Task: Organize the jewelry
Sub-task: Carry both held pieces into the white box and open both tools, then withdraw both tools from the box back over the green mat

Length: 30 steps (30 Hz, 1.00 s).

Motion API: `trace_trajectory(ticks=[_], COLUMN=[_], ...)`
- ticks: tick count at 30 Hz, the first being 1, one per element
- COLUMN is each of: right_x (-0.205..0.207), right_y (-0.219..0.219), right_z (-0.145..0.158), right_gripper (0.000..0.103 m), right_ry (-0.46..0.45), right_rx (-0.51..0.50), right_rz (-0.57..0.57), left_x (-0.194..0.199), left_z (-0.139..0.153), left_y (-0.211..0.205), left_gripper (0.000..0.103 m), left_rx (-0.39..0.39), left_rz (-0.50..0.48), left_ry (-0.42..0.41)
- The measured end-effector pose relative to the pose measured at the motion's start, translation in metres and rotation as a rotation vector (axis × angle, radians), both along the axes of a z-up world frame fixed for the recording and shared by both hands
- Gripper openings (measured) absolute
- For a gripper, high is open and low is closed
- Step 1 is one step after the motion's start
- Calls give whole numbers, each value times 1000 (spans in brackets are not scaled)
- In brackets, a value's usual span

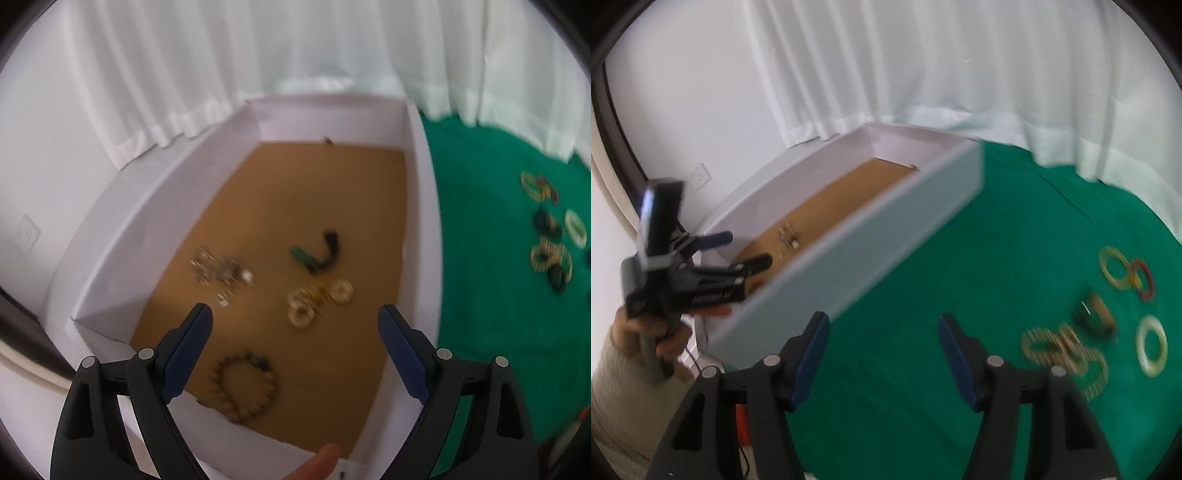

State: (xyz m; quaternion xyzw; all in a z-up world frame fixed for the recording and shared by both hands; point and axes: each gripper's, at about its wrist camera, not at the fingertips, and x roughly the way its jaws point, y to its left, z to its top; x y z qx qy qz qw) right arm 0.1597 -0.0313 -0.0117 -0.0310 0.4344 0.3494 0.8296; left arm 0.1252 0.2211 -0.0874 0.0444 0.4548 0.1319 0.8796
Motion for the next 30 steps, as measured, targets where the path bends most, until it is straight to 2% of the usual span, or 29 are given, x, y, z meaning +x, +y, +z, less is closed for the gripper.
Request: trace_trajectory(ticks=[3, 7, 10, 16, 18, 20, 21, 24, 26, 30], right_x=[-17, -27, -33, -43, -45, -48, -51, -57, -62, -71], right_y=[-43, -86, -113, -133, -137, -140, -142, -150, -158, -175], right_z=[-3, -6, -8, -10, -11, -11, -10, -9, -8, -5], right_gripper=[62, 62, 62, 62, 62, 62, 63, 80, 80, 80], right_ry=[-7, -10, 4, -11, -16, -22, -27, -46, -62, -82], right_rx=[-6, -7, 11, 8, 3, -13, -21, -59, -71, -45], right_rz=[-66, -143, -200, -254, -263, -275, -282, -301, -314, -346], left_x=[-3, -8, -15, -27, -27, -29, -33, -45, -56, -70], left_z=[1, 2, 4, 7, 9, 14, 19, 41, 57, 86], left_y=[-8, -15, -32, -58, -58, -52, -50, -45, -50, -71], left_gripper=[92, 91, 91, 92, 92, 92, 92, 97, 98, 100], left_rx=[48, 7, 37, -2, -2, -40, -52, -16, -8, -86], left_rz=[33, 42, 34, 18, 27, 46, 65, 108, 101, -6], left_ry=[-19, -9, -13, -3, -6, -16, -34, -119, -188, -285])
